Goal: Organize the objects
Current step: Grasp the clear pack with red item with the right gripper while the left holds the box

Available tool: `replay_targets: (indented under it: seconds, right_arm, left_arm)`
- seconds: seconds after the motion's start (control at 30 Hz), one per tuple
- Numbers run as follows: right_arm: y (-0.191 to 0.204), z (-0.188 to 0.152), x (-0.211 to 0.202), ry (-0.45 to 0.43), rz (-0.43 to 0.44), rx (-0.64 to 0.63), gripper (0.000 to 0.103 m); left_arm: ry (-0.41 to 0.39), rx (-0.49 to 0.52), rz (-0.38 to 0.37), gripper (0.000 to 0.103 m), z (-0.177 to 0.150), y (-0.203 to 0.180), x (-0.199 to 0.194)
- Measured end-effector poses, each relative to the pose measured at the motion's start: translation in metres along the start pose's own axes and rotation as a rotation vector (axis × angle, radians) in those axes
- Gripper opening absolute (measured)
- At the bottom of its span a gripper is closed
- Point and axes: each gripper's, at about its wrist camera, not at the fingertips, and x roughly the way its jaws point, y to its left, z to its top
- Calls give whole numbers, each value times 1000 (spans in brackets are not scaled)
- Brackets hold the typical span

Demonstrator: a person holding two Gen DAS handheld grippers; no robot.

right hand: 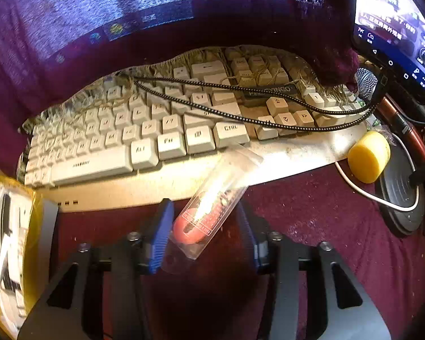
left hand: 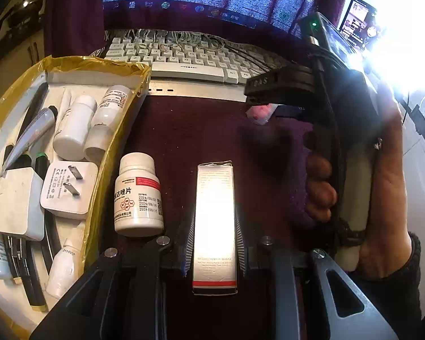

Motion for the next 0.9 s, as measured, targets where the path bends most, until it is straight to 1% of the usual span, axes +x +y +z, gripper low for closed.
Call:
replay_targets:
  seconds: [0.03, 0.17, 0.23, 0.3, 0.37, 0.47, 0.57, 0.7, 0.9]
  right_arm:
    - [-2, -3, -3, 4, 18, 5, 32]
    - [-11, -24, -16, 22, 96, -7, 28]
    - [-12, -40, -26, 21, 143, -47, 28]
    - [-12, -59, -40, -6, 176, -103, 28]
    - [-16, -77, -49, -9, 195, -128, 28]
    - [-26, -93, -54, -1, 238, -142, 28]
    - [-30, -95, -58, -14, 247, -142, 28]
    - [-32, -91, -53, -30, 246, -142, 28]
    - [-26, -94, -50, -44, 262, -130, 28]
  left_arm:
    - [0, -4, -2, 23, 0, 1, 0]
    - [-1, -13, -6, 23, -2, 2, -2]
    - [0, -15, -7, 22, -2, 1, -1]
    - [1, -13, -7, 22, -1, 0, 0]
    - [1, -14, -8, 22, -4, 0, -1]
    - [-2, -5, 0, 22, -5, -2, -1]
    - [-7, -1, 17, 23, -5, -5, -2]
    - [-17, 31, 47, 23, -5, -11, 0]
    - [-13, 35, 53, 23, -7, -10, 7]
